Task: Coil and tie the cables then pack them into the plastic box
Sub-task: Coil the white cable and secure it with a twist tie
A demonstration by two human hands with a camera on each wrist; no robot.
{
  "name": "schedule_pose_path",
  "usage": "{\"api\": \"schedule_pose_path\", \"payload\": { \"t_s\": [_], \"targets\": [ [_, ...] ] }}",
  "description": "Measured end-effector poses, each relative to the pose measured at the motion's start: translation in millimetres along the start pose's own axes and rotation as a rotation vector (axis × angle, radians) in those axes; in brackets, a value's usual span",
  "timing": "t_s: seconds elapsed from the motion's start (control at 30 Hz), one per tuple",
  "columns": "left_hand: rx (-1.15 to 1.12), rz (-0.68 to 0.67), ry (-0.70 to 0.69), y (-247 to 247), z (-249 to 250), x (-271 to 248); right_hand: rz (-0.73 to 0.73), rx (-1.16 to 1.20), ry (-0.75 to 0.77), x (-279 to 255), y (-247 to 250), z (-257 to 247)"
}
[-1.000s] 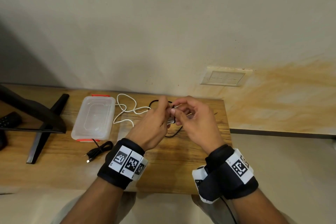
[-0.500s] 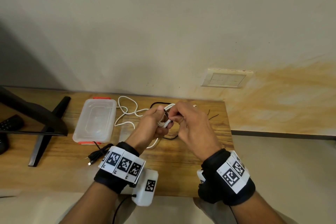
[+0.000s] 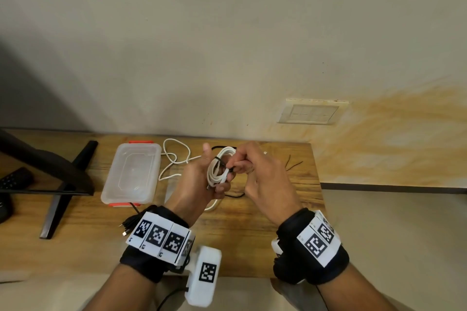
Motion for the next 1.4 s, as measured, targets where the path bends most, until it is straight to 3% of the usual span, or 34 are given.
{"api": "schedule_pose_path", "payload": {
  "t_s": [0.1,0.2,0.3,0.5,0.6,0.77,1.07,1.3,1.4],
  "targets": [
    [0.098,0.046,-0.153,1.0,-0.3,0.0,0.066,0.129,-0.035,0.8,1.4,0.5],
    [0.329,0.161,-0.38,-1.5,-1.0,-2.3,0.139,0.194,-0.114,0.0,2.8,1.1],
    [0.59,0.183,-0.565,-4.8,-3.9,-7.0,0.141,0.221,-0.232,-1.2,3.1,0.2],
    [0.747,0.211,-0.661,-9.0,-6.8,-12.2,0.012,0.39,-0.574,3.0,4.7,5.8],
    [0.757,0.177,-0.665,-10.8,-7.0,-14.0,-0.032,0.429,-0.606,3.3,5.6,8.3],
    [0.759,0.108,-0.658,-11.9,-8.2,-12.5,-0.11,0.266,-0.596,2.9,5.2,14.1],
    [0.775,0.002,-0.499,-9.3,-6.9,-10.5,-0.052,-0.176,-0.298,-1.8,-4.5,7.4],
    [0.329,0.0,-0.232,-7.9,0.5,-7.0,-0.046,-0.274,-0.152,-0.4,5.4,-3.9],
    [0.105,-0.039,-0.18,-6.7,1.8,-2.7,-0.016,-0.279,-0.1,2.8,6.6,-1.1]
  ]
}}
Point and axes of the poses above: each hand's wrist, its own x-axis towards the middle knuckle, its own y-axis out of the back of the hand, z = x × y, the point moved 1 cm from there along x, towards the middle knuckle, and after that the axes turned 9 degrees about z, right-handed, at the moved point
